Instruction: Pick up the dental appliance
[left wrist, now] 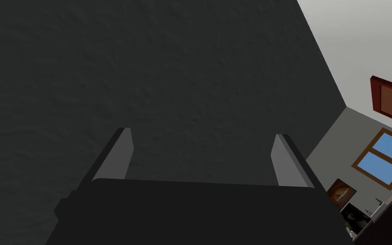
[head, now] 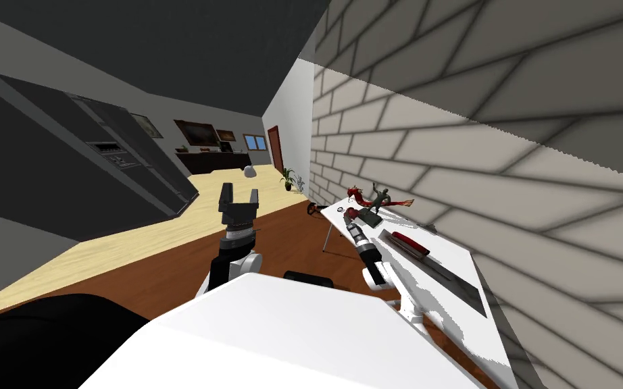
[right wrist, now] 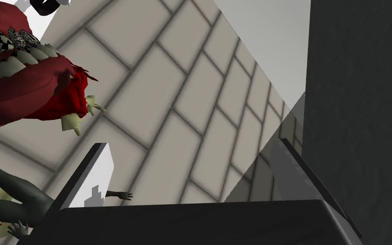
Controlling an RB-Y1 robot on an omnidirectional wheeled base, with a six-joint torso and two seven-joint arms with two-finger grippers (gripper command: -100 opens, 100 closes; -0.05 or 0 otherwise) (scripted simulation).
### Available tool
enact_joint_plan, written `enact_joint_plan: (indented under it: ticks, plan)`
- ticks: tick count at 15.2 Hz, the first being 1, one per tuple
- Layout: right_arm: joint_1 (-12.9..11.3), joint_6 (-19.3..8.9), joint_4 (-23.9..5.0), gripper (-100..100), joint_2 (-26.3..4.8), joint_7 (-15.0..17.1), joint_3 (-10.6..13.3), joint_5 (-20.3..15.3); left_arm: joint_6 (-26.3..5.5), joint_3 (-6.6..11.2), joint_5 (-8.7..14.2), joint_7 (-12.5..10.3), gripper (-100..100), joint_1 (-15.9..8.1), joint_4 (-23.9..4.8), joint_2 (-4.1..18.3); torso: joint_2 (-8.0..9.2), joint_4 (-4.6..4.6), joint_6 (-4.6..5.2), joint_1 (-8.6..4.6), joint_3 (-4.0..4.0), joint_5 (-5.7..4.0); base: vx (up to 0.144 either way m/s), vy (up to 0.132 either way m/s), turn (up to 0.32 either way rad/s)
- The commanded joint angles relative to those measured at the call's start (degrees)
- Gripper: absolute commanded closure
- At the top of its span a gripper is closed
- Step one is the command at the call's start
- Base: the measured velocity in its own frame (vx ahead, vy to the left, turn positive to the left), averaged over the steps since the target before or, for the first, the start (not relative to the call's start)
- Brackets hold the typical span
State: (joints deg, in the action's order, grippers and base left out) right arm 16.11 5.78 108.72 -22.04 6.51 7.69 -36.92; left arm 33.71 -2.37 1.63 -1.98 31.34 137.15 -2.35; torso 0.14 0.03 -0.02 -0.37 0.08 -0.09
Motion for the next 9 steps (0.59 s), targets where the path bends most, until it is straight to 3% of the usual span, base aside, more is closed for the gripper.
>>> enact_joint_plan:
  ticks: [1,2,4,5,8,9]
  plan:
    - [-0.35,-1.21,-0.87,-100,-1.1,0.3,0.13,-2.15,0.0,0.0,0.0,0.0,0,0.0,0.0,0.0,0.0,0.0,0.0,0.0,0.0,0.0,-0.056,-0.061,0.066]
    - [-1.52,-3.32,-3.54,-100,-2.87,0.33,1.2,-3.92,0.0,0.0,0.0,0.0,0,0.01,0.0,0.0,-0.01,0.0,0.03,0.0,0.0,0.0,-0.067,-0.068,0.179]
    - [-1.52,-4.05,-3.54,-100,-2.87,0.33,1.2,-6.11,0.0,0.0,0.0,0.0,0,0.0,0.0,0.0,0.03,0.01,0.01,-0.05,0.02,-0.01,-0.06,-0.068,0.14]
    - [-2.71,-6.46,-5.88,-100,-4.64,0.34,2.33,-7.49,0.0,0.0,0.0,0.0,0,0.01,0.0,0.0,0.0,0.01,0.03,-0.01,0.0,-0.01,-0.052,-0.063,0.172]
    - [-2.71,-6.97,-6.25,-100,-4.64,0.34,2.33,-10.13,0.0,0.0,0.0,0.0,0,0.01,0.0,0.0,-0.06,-0.01,0.02,0.0,-0.03,0.0,-0.041,-0.053,0.103]
    - [-3.92,-9.54,-8.98,-100,-6.38,0.33,3.49,-11.99,0.0,0.0,0.0,0.0,0,0.01,0.0,0.0,-0.1,-0.02,0.04,0.07,-0.05,0.01,-0.043,-0.04,0.172]
